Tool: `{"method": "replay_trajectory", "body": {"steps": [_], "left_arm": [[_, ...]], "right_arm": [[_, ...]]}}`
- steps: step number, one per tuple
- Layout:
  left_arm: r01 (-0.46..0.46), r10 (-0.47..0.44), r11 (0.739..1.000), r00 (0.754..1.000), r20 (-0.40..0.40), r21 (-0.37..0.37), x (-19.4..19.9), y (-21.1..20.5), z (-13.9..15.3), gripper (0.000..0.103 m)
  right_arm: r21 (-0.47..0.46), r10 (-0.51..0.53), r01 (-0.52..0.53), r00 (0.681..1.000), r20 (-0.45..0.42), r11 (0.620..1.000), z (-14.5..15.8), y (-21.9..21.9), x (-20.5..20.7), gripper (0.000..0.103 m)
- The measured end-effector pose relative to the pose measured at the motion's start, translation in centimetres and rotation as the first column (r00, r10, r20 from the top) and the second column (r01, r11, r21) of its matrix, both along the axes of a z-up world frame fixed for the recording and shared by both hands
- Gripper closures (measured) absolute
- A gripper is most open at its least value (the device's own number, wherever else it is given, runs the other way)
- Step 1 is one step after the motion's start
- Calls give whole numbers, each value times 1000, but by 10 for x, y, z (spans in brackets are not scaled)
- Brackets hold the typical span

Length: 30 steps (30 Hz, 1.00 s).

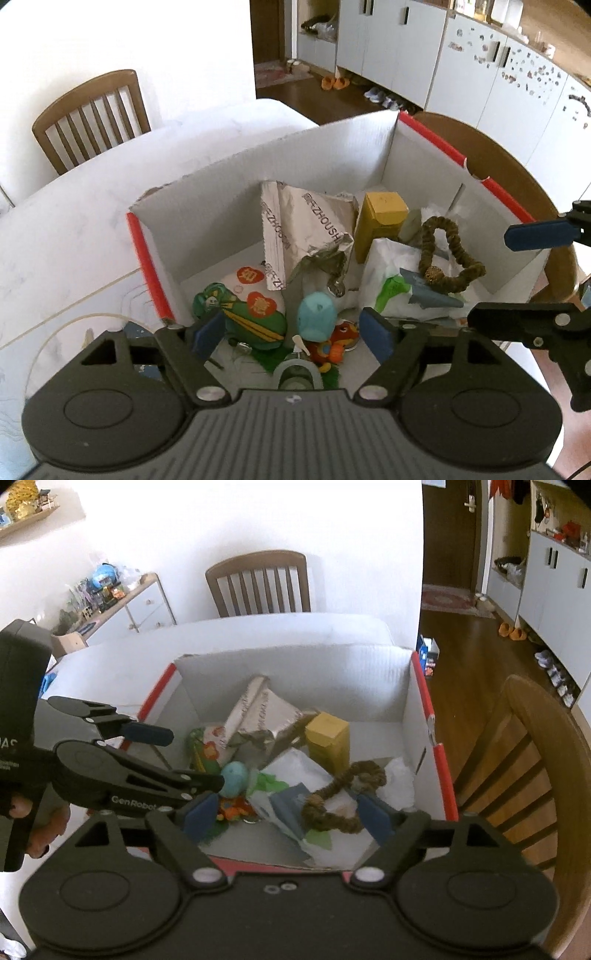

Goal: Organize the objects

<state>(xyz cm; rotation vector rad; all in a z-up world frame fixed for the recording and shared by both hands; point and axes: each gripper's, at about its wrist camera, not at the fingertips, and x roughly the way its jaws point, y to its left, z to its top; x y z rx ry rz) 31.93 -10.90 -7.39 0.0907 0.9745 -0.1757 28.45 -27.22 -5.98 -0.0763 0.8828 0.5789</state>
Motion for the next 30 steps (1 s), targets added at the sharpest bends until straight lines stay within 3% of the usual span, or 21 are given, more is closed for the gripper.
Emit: {"method": "replay_trajectory", "body": {"steps": [12, 15, 19, 30], "left_arm": [[32, -22, 990, 997, 74, -139, -37, 41, 29, 19], [49, -35, 989, 995, 98, -142, -48, 50, 35, 16], [57, -37, 988, 990, 137, -146, -61, 62, 43, 5], [115, -68, 976, 967, 244, -184, -96, 83, 66, 5]], "right_arm": [[41, -93, 90, 992, 83, 995, 23, 18, -36, 8], [49, -132, 128, 986, 99, 991, 27, 21, -43, 6], [64, -166, 160, 980, 110, 985, 30, 26, -54, 6], [101, -231, 218, 962, 146, 971, 41, 40, -91, 5]]}}
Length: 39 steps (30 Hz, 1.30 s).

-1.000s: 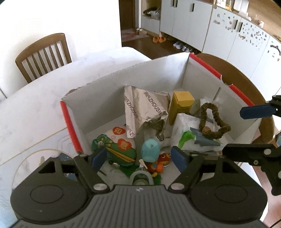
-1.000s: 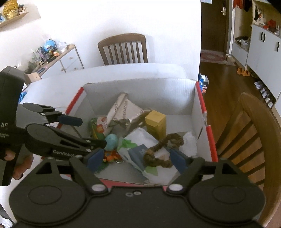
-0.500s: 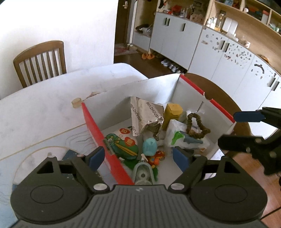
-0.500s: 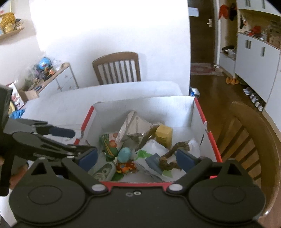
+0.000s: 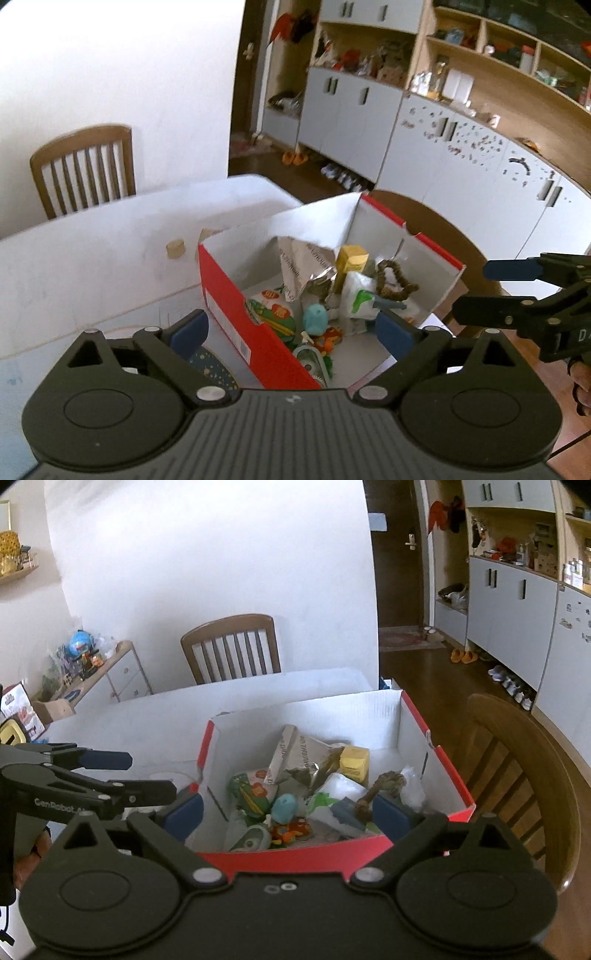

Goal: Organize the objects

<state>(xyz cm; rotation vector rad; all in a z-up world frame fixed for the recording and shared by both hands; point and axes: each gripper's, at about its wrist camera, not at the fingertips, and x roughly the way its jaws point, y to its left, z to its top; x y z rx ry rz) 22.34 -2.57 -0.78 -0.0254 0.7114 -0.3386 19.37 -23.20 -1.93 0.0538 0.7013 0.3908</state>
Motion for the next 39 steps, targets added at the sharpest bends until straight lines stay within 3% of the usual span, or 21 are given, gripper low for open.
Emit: {"method": "replay_trajectory", "body": {"steps": [7, 16, 18, 20, 39], "left_arm": [[25, -21, 998, 997, 72, -51, -21, 7, 11, 5], [38, -35, 999, 989, 142, -20, -37, 8, 11, 5], [28, -32, 999, 988, 153, 24, -40, 4, 11, 4], [31, -36, 999, 989, 144, 39, -42, 3, 9, 0], [45, -45, 999, 995, 90, 10, -49, 12, 2, 0]], "right_arm": [[19, -21, 21, 999, 26, 1000, 6, 8, -23, 4], [28, -44, 43, 998, 40, 999, 5, 17, -43, 4], [29, -49, 48, 998, 39, 998, 4, 18, -45, 3], [34, -51, 49, 998, 42, 998, 3, 20, -49, 1], [56, -99, 97, 994, 41, 994, -3, 23, -61, 1]]}}
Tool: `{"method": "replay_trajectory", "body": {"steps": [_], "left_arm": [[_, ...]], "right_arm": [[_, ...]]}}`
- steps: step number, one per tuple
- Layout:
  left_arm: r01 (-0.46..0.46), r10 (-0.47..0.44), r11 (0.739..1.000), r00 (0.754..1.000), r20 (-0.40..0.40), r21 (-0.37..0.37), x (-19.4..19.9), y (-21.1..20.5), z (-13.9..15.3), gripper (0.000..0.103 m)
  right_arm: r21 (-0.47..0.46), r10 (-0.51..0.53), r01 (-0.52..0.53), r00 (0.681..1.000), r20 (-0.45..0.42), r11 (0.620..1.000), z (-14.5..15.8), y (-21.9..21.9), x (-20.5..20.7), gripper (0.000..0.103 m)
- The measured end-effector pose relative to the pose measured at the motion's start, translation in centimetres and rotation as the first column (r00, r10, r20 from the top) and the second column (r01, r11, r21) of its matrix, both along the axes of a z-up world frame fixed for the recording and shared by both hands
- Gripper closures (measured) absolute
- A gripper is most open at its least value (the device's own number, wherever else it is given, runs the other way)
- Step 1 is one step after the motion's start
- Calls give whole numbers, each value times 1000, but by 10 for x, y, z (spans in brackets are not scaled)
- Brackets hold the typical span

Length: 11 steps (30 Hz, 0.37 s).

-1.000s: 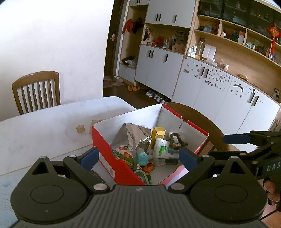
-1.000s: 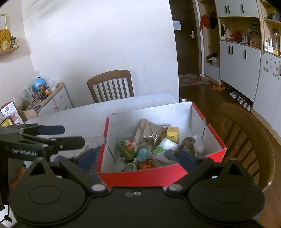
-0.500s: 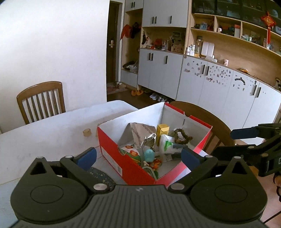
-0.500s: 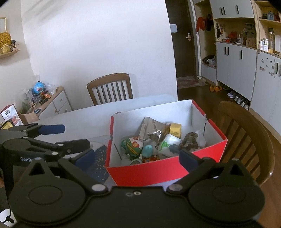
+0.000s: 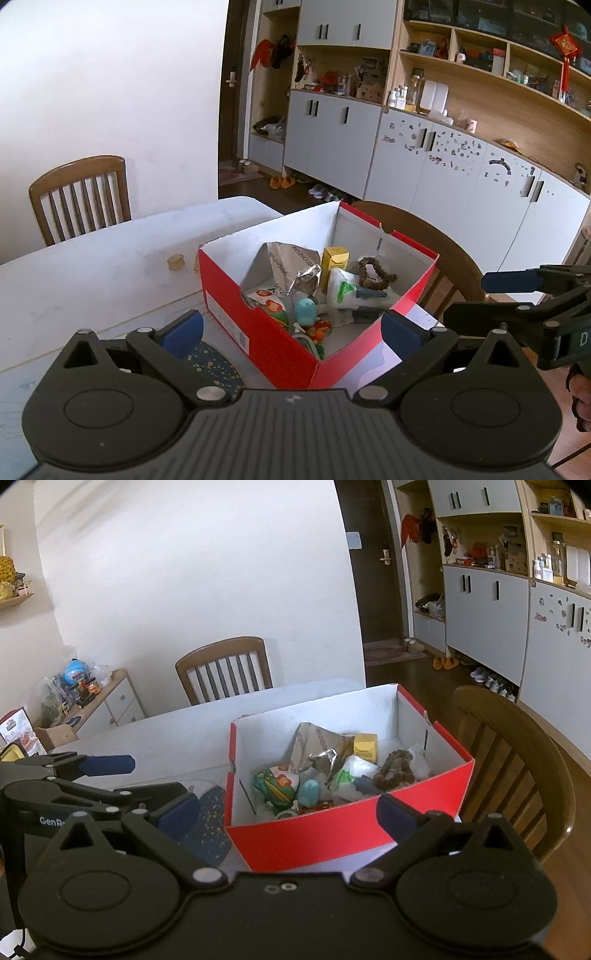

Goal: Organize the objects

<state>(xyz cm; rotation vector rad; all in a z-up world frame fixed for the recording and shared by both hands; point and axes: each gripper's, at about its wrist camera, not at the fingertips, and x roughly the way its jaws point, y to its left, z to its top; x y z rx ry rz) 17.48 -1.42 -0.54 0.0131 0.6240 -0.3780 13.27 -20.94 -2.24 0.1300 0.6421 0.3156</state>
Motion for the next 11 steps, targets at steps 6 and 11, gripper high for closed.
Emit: {"method": "replay_trajectory", "body": {"steps": [6, 11], "left_arm": [[8, -8, 1000, 1000, 6, 4, -1, 0, -1, 0], [3, -3, 1000, 1000, 8, 2, -3, 2, 0, 0]], "right_arm": [[6, -5, 5, 1000, -7, 1000, -2, 0, -2, 1], [9, -3, 3, 1000, -12, 1000, -3, -1, -4, 1]]}}
